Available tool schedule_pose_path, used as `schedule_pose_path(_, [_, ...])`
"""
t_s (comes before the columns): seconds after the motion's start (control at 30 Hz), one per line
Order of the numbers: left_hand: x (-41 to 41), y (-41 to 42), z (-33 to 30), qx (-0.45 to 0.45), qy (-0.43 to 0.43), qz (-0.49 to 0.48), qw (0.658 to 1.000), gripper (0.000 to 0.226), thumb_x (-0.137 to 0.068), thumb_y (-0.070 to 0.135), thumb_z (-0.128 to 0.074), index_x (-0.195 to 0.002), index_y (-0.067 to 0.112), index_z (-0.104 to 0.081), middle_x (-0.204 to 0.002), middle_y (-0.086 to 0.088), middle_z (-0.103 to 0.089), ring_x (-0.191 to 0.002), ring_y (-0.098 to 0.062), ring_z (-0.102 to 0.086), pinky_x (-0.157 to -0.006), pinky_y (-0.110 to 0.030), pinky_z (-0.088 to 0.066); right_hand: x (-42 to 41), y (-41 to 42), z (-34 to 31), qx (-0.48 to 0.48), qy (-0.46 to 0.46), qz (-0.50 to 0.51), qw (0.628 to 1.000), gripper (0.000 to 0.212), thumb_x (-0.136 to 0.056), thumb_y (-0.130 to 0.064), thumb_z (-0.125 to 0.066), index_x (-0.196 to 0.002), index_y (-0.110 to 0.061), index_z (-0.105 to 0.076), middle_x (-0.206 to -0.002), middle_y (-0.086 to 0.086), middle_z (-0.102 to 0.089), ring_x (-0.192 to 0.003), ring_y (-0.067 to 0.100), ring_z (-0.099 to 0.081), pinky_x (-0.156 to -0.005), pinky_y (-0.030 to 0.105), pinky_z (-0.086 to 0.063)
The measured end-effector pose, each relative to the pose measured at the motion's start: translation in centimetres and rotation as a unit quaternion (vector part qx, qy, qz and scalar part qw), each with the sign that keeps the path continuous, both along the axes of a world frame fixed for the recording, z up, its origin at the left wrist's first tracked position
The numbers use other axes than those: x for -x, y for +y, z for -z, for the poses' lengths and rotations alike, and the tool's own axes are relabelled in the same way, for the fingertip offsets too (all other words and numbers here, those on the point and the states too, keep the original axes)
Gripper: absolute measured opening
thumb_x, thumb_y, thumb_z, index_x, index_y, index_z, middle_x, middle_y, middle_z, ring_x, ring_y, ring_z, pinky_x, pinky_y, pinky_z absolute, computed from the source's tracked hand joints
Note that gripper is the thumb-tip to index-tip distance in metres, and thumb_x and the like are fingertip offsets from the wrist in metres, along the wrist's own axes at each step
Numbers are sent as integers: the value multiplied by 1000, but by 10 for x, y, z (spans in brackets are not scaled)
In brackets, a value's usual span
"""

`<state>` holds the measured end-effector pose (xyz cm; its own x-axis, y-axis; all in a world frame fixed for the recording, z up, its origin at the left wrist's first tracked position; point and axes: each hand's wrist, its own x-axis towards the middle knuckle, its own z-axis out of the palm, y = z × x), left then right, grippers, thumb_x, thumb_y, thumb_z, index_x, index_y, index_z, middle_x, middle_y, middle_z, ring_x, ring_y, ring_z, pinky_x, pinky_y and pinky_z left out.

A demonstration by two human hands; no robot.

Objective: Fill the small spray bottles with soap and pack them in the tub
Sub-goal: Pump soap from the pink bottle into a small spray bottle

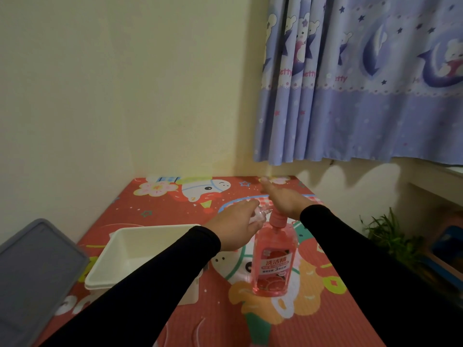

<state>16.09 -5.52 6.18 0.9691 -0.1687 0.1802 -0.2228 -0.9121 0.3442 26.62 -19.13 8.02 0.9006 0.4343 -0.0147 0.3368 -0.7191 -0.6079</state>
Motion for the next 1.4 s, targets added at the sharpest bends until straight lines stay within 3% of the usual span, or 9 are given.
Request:
schedule_pose_path(0.23, [1, 3, -14, 16, -7, 1, 1000, 37, -100, 34, -46, -130, 13, -45, -123, -2, -52, -110, -22, -53, -92, -35, -44, 5, -4, -19, -21, -48, -16, 999, 63, -101, -52, -17, -145, -14, -41, -151, 10, -39, -140, 24, -35, -117, 37, -22])
schedule_pose_path(0.4, [1, 1, -3, 8, -10, 0, 1000, 31, -100, 35, -44, -121, 13, -47, -115, -4, -53, -103, -24, -51, -89, -39, -44, 0, 0, -5, 12, -14, -13, 1000, 71, -97, -61, -11, -147, -17, -38, -153, 10, -36, -141, 25, -34, -118, 41, -21])
schedule_pose_path(0.53, [2, 0, -4, -1, 5, -4, 1000, 41, -101, 37, -44, -134, 13, -41, -125, -5, -51, -110, -23, -50, -92, -34, -42, 1, 1, -3, 21, -8, -2, 1000, 77, -94, -66, -9, -147, -18, -38, -154, 10, -34, -142, 26, -31, -118, 41, -19])
schedule_pose_path(0.73, [0, 3, -15, 6, -11, -3, 1000, 39, -99, 36, -47, -132, 15, -45, -125, -4, -52, -108, -22, -53, -93, -36, -44, 8, -5, -21, -37, -43, -13, 998, 62, -101, -53, -17, -146, -17, -40, -155, 4, -33, -144, 19, -28, -115, 31, -17])
schedule_pose_path(0.93, [0, 1, -3, 0, -4, -6, 1000, 40, -100, 38, -45, -132, 15, -43, -124, -4, -53, -109, -22, -51, -91, -36, -44, 8, -1, -5, -21, 2, 3, 1000, 76, -93, -69, -13, -145, -21, -41, -152, 9, -39, -140, 24, -36, -117, 43, -23])
schedule_pose_path(1.1, [0, 2, -8, -2, 7, -4, 1000, 41, -99, 37, -47, -134, 16, -43, -128, -4, -52, -111, -21, -51, -88, -30, -41, 13, -1, -13, 9, -22, -15, 1000, 70, -98, -60, -11, -148, -17, -36, -155, 9, -32, -144, 24, -28, -118, 38, -18])
schedule_pose_path(1.27, [-2, 4, -13, 4, -21, -1, 1000, 30, -98, 38, -48, -121, 17, -50, -118, 0, -54, -104, -19, -53, -83, -31, -42, 16, -5, -26, 22, -70, -10, 997, 66, -100, -55, -12, -145, -18, -43, -153, 8, -36, -142, 24, -32, -113, 33, -22])
schedule_pose_path(1.4, [-4, 4, 0, 0, -24, -1, 1000, 27, -98, 37, -48, -113, 15, -49, -110, -2, -55, -97, -22, -53, -80, -34, -43, 16, -1, -12, 15, -41, -24, 999, 67, -99, -57, -11, -147, -17, -38, -154, 8, -33, -143, 24, -29, -116, 35, -18])
